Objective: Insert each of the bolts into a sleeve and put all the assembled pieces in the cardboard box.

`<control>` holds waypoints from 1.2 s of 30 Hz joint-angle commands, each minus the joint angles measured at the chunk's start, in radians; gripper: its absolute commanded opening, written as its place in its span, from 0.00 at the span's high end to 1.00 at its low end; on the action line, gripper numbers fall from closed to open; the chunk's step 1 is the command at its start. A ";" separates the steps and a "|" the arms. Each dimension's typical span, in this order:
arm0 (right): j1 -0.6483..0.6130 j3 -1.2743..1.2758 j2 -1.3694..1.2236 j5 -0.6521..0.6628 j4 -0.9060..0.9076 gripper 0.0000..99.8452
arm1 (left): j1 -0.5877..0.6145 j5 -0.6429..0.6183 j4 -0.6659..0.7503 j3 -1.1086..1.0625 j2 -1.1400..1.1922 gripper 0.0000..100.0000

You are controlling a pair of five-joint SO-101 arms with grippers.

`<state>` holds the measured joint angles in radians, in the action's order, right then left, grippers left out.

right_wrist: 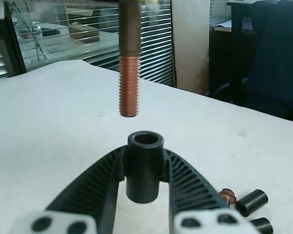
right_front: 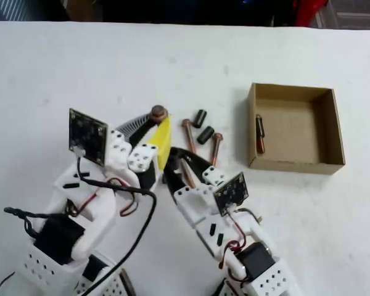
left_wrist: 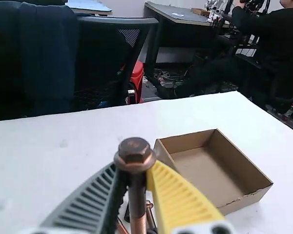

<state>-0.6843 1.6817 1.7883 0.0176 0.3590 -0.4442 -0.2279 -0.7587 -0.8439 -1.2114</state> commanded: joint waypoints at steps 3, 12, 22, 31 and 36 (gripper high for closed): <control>0.002 0.009 0.012 0.018 -0.018 0.98 | -0.016 0.006 0.032 0.034 -0.024 0.98; -0.002 0.009 0.012 0.020 -0.004 0.98 | -0.030 0.003 0.048 0.031 -0.019 0.98; 0.002 0.009 0.012 0.020 -0.004 0.98 | -0.064 0.052 0.143 -0.068 -0.022 0.98; 0.002 0.009 0.012 0.020 -0.004 0.98 | -0.064 0.052 0.144 -0.135 -0.022 0.98; 0.002 0.009 0.012 0.020 -0.004 0.98 | -0.064 0.052 0.144 -0.161 -0.024 0.98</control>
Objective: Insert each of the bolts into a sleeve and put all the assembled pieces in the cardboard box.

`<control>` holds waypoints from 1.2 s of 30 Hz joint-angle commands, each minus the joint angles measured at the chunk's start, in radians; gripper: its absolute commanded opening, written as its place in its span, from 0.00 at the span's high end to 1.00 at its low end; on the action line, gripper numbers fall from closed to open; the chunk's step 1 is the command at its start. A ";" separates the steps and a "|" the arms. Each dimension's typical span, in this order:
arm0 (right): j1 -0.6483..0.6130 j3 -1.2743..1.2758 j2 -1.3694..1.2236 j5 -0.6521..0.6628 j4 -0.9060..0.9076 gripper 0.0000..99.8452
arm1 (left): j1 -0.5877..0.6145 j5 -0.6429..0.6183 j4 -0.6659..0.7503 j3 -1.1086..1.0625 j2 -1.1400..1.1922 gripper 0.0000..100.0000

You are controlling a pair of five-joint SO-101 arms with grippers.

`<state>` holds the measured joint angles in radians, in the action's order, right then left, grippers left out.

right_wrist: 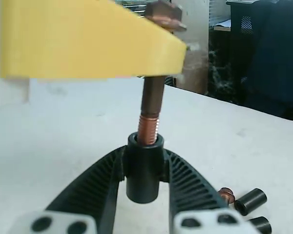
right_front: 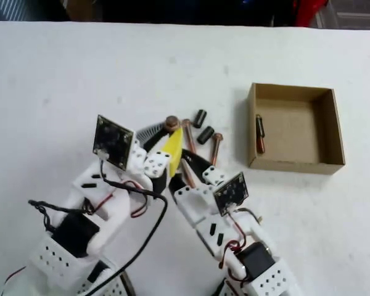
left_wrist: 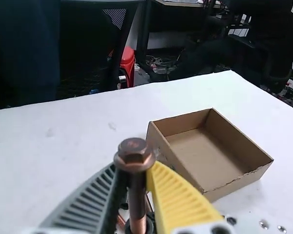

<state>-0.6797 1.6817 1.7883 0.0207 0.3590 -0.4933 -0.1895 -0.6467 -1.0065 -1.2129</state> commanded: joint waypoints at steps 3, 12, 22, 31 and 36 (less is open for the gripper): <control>-0.002 0.009 0.012 0.017 -0.004 0.98 | -0.015 0.014 0.031 -0.035 -0.022 0.98; -0.001 0.009 0.012 0.017 0.010 0.98 | -0.015 0.014 0.029 -0.092 -0.022 0.98; -0.001 0.009 0.012 0.084 0.012 0.98 | -0.015 0.018 0.029 -0.112 -0.022 0.97; -0.002 0.009 0.012 0.084 0.028 0.98 | -0.015 0.020 0.002 -0.112 -0.022 0.97; -0.001 0.009 0.012 0.084 0.030 0.98 | -0.015 0.020 0.002 -0.112 -0.022 0.97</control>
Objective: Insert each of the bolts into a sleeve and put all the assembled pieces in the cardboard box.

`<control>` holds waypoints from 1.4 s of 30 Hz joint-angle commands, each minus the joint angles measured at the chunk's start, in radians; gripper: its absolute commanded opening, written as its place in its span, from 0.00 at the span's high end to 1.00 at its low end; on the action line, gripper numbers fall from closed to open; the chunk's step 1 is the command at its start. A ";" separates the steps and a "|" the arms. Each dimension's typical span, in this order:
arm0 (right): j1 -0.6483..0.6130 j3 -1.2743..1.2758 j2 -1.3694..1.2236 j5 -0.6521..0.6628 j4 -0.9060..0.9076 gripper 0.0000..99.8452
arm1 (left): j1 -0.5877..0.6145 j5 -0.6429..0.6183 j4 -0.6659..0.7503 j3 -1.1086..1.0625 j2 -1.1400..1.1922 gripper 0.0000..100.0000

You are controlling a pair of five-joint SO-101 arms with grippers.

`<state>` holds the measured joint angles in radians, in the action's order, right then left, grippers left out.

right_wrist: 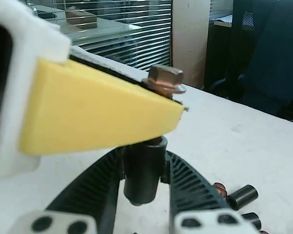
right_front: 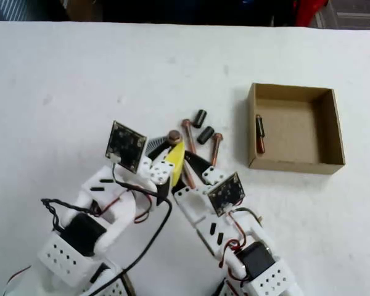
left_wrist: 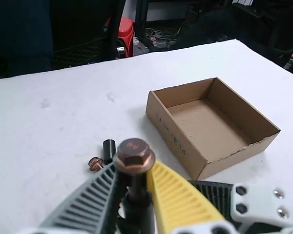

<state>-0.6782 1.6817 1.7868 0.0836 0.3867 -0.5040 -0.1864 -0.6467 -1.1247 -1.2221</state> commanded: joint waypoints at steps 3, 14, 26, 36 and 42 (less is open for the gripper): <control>-0.002 0.009 0.013 0.021 0.004 0.98 | -0.001 0.017 0.002 0.006 -0.013 0.97; 0.021 0.009 0.015 0.020 -0.005 0.98 | 0.005 0.018 -0.075 0.005 -0.012 0.97; 0.022 0.009 0.015 0.020 -0.005 0.98 | 0.005 0.020 -0.083 0.005 -0.012 0.78; 0.022 0.009 0.015 0.020 -0.004 0.98 | 0.005 0.018 -0.080 0.006 -0.012 0.67; 0.022 0.009 0.015 0.020 -0.001 0.98 | 0.013 0.018 -0.081 0.006 -0.010 0.67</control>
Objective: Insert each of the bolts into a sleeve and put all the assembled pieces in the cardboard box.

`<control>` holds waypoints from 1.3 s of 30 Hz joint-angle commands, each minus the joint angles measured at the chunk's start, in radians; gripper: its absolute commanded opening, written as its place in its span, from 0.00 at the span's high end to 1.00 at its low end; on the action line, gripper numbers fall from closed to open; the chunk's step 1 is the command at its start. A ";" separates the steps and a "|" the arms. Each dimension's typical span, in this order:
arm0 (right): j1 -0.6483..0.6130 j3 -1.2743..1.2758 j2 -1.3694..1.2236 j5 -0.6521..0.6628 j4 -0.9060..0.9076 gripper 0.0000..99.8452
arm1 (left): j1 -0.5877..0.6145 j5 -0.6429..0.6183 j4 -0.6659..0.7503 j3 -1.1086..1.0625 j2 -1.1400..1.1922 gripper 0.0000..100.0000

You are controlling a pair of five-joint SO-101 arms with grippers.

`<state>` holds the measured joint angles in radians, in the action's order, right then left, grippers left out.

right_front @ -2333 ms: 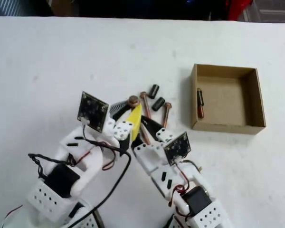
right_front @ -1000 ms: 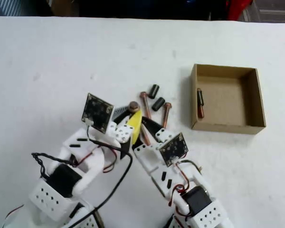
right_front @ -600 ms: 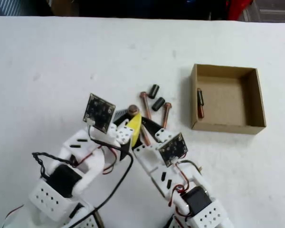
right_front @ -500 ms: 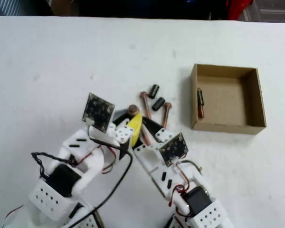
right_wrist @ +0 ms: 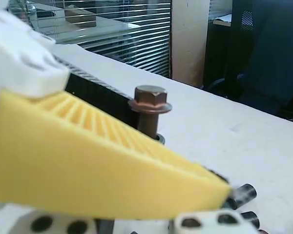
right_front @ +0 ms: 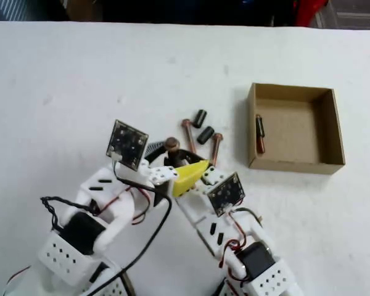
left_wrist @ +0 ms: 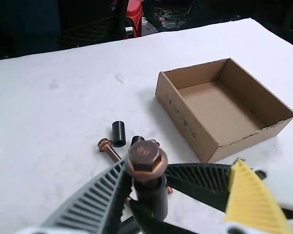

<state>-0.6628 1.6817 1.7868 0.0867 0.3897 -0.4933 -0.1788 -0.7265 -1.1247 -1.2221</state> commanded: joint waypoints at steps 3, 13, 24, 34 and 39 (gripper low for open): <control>0.005 0.009 0.015 0.017 -0.002 0.98 | 0.053 0.046 0.005 0.005 -0.007 0.67; 0.005 0.009 0.015 0.017 -0.002 0.98 | 0.159 0.098 0.109 -0.046 -0.012 0.67; 0.010 0.009 0.015 0.026 0.001 0.98 | 0.188 0.101 -0.083 0.311 -0.013 0.67; 0.102 0.009 0.013 0.026 0.001 0.98 | 0.476 0.103 -0.313 0.399 -0.013 0.89; 0.168 0.009 0.013 0.026 0.001 0.98 | 0.513 0.103 -0.387 0.399 -0.013 0.97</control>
<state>-0.5416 1.6817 1.7868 0.0867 0.3897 -0.0023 -0.0852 -1.0610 -0.7733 -1.2236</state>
